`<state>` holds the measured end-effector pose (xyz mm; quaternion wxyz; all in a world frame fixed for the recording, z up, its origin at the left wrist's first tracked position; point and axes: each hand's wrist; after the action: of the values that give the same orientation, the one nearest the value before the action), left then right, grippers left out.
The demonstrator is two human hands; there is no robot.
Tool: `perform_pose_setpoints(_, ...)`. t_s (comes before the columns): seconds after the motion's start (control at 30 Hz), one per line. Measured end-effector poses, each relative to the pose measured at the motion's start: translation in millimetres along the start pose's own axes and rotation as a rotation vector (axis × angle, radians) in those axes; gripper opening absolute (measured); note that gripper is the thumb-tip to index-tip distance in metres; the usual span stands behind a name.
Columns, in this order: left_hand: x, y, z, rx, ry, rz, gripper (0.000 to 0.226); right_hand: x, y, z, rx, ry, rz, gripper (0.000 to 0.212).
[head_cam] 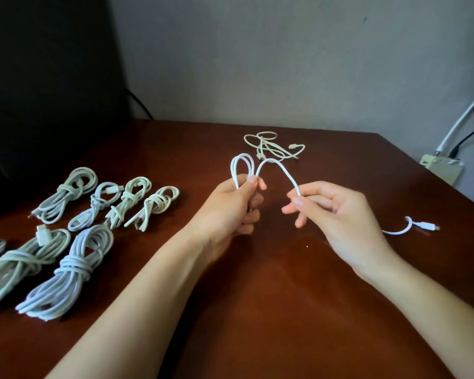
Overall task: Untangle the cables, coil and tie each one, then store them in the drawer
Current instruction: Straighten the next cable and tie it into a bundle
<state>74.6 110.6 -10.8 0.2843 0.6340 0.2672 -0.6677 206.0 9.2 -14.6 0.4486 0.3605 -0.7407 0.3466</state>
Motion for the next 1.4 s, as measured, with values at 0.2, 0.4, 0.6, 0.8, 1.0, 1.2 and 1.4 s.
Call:
perform_pose_setpoints(0.2, 1.9, 5.0, 1.1, 0.022, -0.022, -0.032, 0.027, -1.6, 3.0, 5.0, -0.005, -0.177, 0.218, 0.011)
perform_pose_setpoints(0.4, 1.7, 8.5, 3.6, 0.112, 0.069, 0.01, 0.03, -4.3, 1.3, 5.0, -0.008, -0.224, 0.249, 0.009)
perform_pose_setpoints(0.6, 1.5, 11.1, 4.8, 0.104, 0.082, 0.015, 0.031, -5.7, 0.5, 4.7, -0.007, -0.264, 0.267, 0.011)
perform_pose_setpoints(0.8, 4.9, 8.2, 2.2, 0.038, 0.127, 0.009, 0.028, -5.5, 0.3, 5.6, 0.029, -0.344, 0.293, 0.014)
perform_pose_setpoints(1.0, 1.1, 8.4, 6.3, 0.136, 0.127, 0.08, 0.037, -7.1, -0.5, 4.9, 0.081, -0.346, 0.307, 0.013)
perform_pose_setpoints(1.2, -3.4, 9.7, 10.4, 0.273, 0.096, 0.039, 0.034, -9.2, -0.4, 5.0, 0.163, -0.349, 0.31, 0.018)
perform_pose_setpoints(1.4, -0.9, 5.5, 9.0, 0.231, 0.084, -0.14, 0.036, -10.4, -0.6, 4.8, 0.202, -0.386, 0.388, 0.025)
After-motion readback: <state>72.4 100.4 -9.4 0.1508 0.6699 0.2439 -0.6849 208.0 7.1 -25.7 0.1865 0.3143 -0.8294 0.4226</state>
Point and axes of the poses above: each hand's wrist, its own z-axis away from the middle knuckle, its own y-axis out of the palm, x = y × z, and after that the axes turned 10 degrees about -z, right-handed
